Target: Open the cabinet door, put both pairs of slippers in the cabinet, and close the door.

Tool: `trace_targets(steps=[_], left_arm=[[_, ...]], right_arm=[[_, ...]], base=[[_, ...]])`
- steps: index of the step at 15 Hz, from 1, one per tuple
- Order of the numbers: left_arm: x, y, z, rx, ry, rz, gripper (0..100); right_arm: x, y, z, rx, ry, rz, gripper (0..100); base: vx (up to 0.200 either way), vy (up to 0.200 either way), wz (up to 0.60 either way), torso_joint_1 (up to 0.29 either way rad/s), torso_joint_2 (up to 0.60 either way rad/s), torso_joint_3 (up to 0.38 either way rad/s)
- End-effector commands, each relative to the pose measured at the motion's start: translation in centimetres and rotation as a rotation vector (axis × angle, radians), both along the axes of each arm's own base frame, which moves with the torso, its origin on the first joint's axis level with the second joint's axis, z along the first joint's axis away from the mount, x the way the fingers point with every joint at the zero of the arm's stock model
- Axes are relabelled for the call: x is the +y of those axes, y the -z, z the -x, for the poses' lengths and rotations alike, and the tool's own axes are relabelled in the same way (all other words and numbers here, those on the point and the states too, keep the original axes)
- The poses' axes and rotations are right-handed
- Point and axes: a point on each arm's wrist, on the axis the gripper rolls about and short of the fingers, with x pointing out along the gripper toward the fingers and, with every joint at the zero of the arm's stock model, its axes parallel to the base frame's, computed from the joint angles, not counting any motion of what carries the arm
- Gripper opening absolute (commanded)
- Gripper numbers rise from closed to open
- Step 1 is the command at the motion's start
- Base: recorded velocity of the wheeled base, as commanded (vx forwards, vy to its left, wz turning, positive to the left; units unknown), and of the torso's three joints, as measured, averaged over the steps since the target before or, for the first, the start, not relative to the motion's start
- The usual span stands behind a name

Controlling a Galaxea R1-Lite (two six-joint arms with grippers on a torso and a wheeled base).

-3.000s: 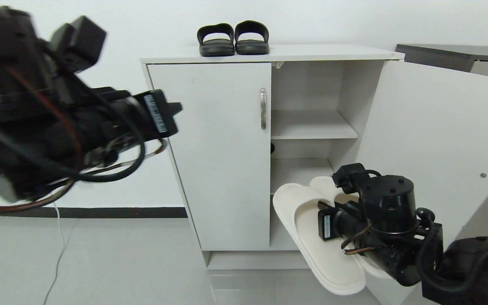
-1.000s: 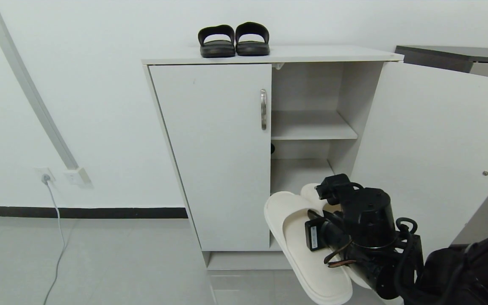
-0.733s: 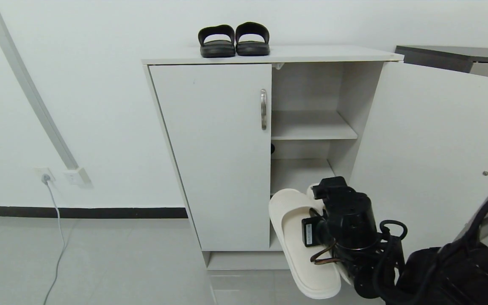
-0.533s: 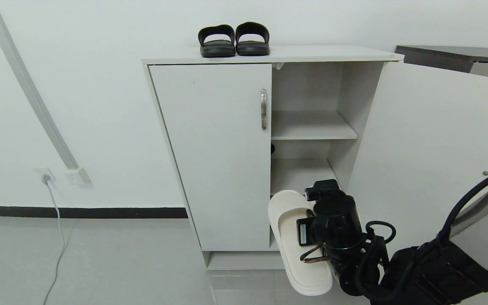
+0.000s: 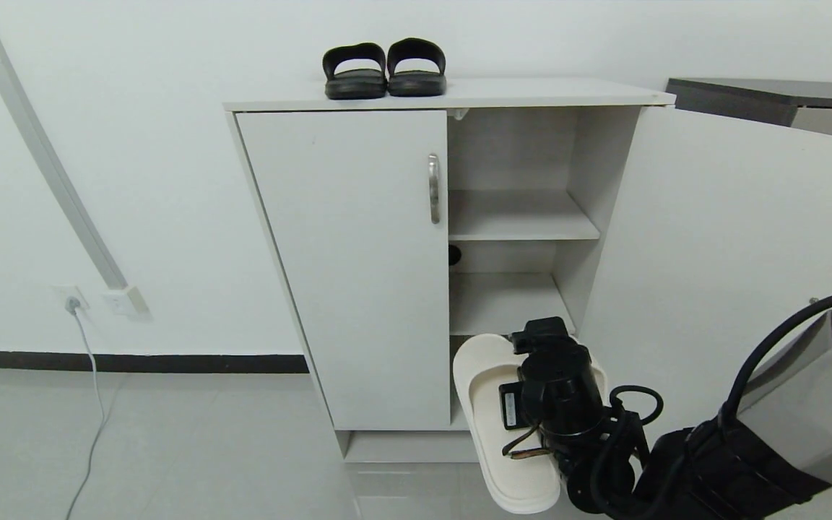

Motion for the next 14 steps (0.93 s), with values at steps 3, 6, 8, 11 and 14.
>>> trace_targets(steps=[3, 6, 8, 11, 14], left_arm=[[0.0, 0.0, 0.0, 0.003, 0.0, 0.0, 0], [0.0, 0.0, 0.0, 0.003, 0.0, -0.001, 0], [0.0, 0.0, 0.0, 0.003, -0.002, 0.0, 0], [0.0, 0.0, 0.0, 0.003, -0.002, 0.0, 0], [0.0, 0.0, 0.0, 0.003, -0.002, 0.0, 0]], right_arm=[[0.3, 0.7, 0.0, 0.013, -0.005, 0.005, 0], [1.3, 1.7, 0.2, 0.012, -0.029, 0.001, 0], [1.8, 2.6, -0.1, 0.014, -0.031, 0.002, 0], [2.5, 3.9, -0.6, 0.004, -0.038, -0.003, 0], [3.1, 4.3, -1.2, 0.0, -0.04, -0.013, 0]], base=[[0.0, 0.0, 0.0, 0.0, 0.0, 0.0], [0.0, 0.0, 0.0, 0.0, 0.0, 0.0], [0.0, 0.0, 0.0, 0.0, 0.0, 0.0], [0.0, 0.0, 0.0, 0.0, 0.0, 0.0], [0.0, 0.0, 0.0, 0.0, 0.0, 0.0]])
